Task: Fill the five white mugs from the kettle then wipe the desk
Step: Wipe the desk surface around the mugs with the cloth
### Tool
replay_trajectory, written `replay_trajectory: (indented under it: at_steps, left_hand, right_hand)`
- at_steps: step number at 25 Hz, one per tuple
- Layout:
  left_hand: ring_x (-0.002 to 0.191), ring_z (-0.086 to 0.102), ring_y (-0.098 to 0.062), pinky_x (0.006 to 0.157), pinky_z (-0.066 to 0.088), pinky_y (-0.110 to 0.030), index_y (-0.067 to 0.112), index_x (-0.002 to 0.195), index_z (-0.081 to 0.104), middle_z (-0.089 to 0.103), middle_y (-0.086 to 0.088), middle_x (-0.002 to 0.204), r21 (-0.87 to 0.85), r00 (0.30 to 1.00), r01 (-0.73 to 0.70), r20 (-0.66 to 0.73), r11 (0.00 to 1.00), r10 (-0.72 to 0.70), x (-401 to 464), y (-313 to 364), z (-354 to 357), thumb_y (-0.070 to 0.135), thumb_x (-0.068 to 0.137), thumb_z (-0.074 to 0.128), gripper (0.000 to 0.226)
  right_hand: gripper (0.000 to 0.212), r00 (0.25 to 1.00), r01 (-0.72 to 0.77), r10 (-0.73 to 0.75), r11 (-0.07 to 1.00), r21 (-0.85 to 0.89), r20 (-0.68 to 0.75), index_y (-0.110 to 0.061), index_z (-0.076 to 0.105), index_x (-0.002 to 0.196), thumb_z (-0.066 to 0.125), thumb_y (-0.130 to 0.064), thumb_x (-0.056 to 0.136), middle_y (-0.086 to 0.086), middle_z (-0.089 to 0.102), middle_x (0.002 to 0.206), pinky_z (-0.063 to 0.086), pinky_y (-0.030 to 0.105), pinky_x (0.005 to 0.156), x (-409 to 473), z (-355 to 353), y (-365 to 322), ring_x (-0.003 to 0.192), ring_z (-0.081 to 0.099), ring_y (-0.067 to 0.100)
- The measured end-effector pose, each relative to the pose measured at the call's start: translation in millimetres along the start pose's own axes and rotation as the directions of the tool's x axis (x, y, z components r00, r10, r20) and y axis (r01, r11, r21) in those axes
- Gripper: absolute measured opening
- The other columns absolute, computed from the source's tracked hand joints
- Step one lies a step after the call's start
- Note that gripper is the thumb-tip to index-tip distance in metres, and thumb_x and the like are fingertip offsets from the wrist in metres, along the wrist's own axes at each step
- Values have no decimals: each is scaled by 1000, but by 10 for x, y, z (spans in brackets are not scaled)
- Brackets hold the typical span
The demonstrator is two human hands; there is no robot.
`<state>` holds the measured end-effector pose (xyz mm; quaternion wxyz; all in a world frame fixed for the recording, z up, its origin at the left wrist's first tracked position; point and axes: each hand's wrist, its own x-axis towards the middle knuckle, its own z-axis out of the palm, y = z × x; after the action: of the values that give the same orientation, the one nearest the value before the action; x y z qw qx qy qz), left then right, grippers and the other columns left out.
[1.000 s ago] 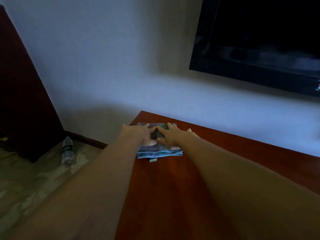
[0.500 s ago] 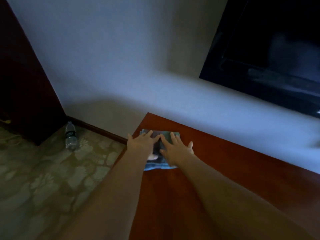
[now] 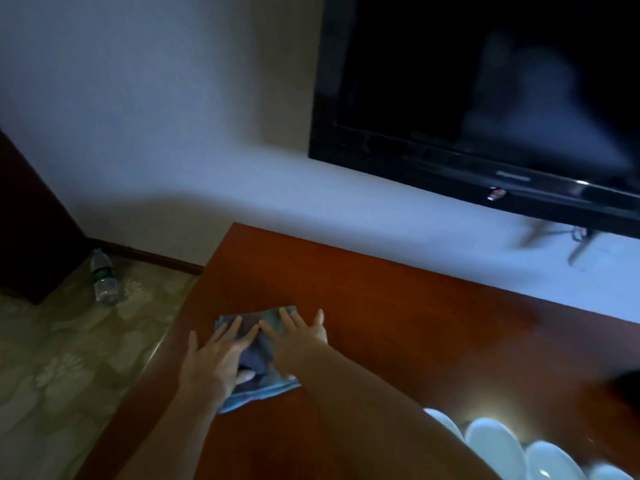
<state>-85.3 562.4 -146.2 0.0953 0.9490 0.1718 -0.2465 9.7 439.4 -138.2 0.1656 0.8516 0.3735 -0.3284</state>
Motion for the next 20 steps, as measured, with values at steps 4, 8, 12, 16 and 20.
replay_trajectory:
  at_steps: [4,8,12,16,20]
  left_hand:
    - [157,16,-18,124,18,-55,41,162,12,7,6,172,118,999,-38,38,992,33,227,521,-258,60,90,64,91]
    - [156,20,-21,125,13,-57,40,161,17,12,5,172,153,994,-112,32,982,108,463,1416,-368,62,88,67,91]
    - [149,36,-23,125,17,-53,29,159,28,32,-2,166,161,996,-94,13,982,93,570,2450,-379,54,84,76,92]
    - [145,41,-25,122,25,-51,33,154,37,38,-1,160,214,979,-197,-9,957,203,595,3466,-198,55,82,77,85]
    - [138,48,-26,118,34,-50,31,144,49,49,0,146,279,943,-313,-21,908,332,503,4494,14,57,78,79,77]
  right_hand:
    - [97,998,14,-8,996,90,-58,-38,-10,162,59,-57,96,5,-15,172,-3,76,116,-4,77,538,158,-9,29]
    - [102,992,-66,78,991,114,-104,-37,-5,163,65,-57,92,2,-7,173,1,73,118,-272,210,1431,159,1,29]
    - [104,984,-96,120,981,171,-133,-38,-4,163,68,-57,89,1,-6,173,4,71,120,-549,542,2270,159,3,27]
    - [105,971,-172,207,952,252,-121,-44,-4,161,69,-60,87,-4,-7,173,7,70,121,-938,1044,3158,159,3,24]
    - [104,953,-236,280,924,301,-114,-48,-5,160,67,-62,87,-7,-8,173,11,66,122,-1464,1585,3984,159,1,22]
